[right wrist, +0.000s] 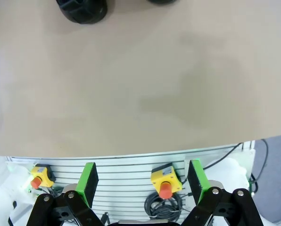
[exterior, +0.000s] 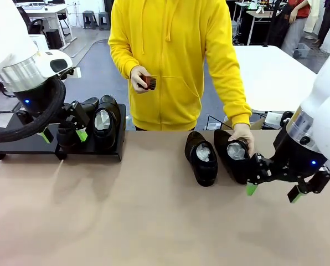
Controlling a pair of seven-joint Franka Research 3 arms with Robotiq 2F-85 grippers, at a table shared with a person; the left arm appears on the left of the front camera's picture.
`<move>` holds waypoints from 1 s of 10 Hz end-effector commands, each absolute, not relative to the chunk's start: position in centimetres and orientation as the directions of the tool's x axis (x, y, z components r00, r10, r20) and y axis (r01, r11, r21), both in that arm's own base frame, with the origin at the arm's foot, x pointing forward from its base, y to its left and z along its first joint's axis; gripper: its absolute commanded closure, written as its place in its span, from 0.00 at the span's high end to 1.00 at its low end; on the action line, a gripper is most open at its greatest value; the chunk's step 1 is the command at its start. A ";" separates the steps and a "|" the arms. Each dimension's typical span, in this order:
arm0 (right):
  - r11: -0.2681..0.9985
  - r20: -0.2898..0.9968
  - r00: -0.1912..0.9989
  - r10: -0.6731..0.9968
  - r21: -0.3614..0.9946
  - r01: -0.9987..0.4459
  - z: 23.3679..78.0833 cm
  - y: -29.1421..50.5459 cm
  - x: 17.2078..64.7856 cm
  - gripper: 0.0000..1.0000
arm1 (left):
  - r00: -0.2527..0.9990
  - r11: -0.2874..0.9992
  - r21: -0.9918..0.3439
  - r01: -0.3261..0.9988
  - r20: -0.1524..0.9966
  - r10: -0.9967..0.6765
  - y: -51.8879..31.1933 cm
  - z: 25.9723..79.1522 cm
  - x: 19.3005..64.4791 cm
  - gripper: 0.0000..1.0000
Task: Organize the shoes by placing them on the stand.
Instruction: Pick up one Shoe and place it in the middle of the table.
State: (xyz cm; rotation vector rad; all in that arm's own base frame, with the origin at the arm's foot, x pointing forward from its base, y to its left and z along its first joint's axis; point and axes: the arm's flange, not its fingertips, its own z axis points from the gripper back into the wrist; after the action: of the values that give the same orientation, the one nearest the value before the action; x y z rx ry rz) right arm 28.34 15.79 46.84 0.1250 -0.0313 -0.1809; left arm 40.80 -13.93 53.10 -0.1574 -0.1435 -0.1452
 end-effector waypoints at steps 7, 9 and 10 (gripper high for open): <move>0.973 0.105 0.979 -0.172 0.176 0.152 46.8 15.9 28.8 1.00 | 0.980 0.980 -0.140 0.139 0.161 -0.116 -13.9 53.1 40.8 1.00; 0.975 0.138 0.974 -0.180 0.153 0.159 47.0 16.2 29.1 1.00 | 0.980 0.980 -0.140 0.139 0.161 -0.116 -13.9 53.1 40.8 1.00; 0.977 0.142 0.973 -0.181 0.143 0.161 47.1 16.3 29.4 1.00 | 0.980 0.980 -0.140 0.139 0.161 -0.116 -13.9 53.1 40.8 1.00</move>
State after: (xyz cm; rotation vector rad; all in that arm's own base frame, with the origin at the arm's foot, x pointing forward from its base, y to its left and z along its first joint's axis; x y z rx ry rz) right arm 29.22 16.35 47.73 0.1423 -0.1392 -0.1729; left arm 40.80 -13.93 53.10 -0.1574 -0.1435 -0.1451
